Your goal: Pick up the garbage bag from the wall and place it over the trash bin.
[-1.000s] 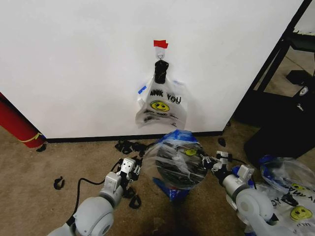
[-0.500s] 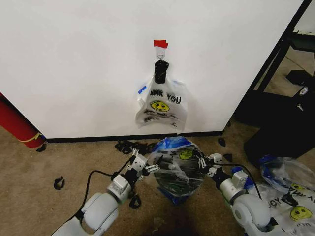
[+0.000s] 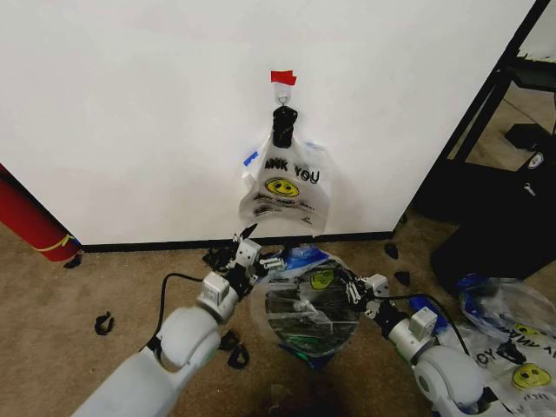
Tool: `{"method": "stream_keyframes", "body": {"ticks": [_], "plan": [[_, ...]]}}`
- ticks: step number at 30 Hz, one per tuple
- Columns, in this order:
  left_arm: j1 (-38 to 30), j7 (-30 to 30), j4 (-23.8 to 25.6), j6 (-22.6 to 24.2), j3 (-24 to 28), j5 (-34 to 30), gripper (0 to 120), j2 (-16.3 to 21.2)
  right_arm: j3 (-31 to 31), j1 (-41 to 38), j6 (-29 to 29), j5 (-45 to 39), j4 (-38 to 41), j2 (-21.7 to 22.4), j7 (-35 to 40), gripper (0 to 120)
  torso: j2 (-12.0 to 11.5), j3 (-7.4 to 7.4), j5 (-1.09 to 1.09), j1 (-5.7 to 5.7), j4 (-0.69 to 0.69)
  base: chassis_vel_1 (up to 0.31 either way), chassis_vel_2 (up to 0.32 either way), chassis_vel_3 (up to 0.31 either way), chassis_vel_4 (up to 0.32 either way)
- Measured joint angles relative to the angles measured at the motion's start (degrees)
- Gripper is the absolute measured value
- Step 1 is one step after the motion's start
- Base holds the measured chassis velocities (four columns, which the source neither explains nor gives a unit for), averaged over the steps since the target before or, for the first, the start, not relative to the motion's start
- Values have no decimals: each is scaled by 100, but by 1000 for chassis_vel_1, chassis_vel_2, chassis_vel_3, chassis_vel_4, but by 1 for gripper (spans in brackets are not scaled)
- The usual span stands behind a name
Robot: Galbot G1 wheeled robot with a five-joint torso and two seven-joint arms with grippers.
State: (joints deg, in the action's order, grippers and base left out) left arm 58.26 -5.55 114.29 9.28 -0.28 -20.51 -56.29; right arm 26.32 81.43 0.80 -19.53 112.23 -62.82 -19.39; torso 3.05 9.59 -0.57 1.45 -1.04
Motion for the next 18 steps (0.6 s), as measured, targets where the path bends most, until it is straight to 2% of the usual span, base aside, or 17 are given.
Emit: {"method": "stream_keyframes", "body": {"ticks": [7, 10, 18], "plan": [[288, 68, 202, 4, -173, 85, 100, 160, 15, -61, -62, 30, -143, 48, 271, 1, 0, 0, 0, 0, 0, 0, 0, 0, 0], [644, 213, 255, -56, -206, 439, 100, 219, -14, -86, -20, -69, -161, 46, 409, 1, 0, -1, 0, 0, 2, 0, 0, 0, 0], [964, 278, 284, -151, -166, 782, 100, 105, -55, -41, 38, -201, -41, 73, 401, 1, 0, -1, 0, 0, 1, 0, 0, 0, 0]]}}
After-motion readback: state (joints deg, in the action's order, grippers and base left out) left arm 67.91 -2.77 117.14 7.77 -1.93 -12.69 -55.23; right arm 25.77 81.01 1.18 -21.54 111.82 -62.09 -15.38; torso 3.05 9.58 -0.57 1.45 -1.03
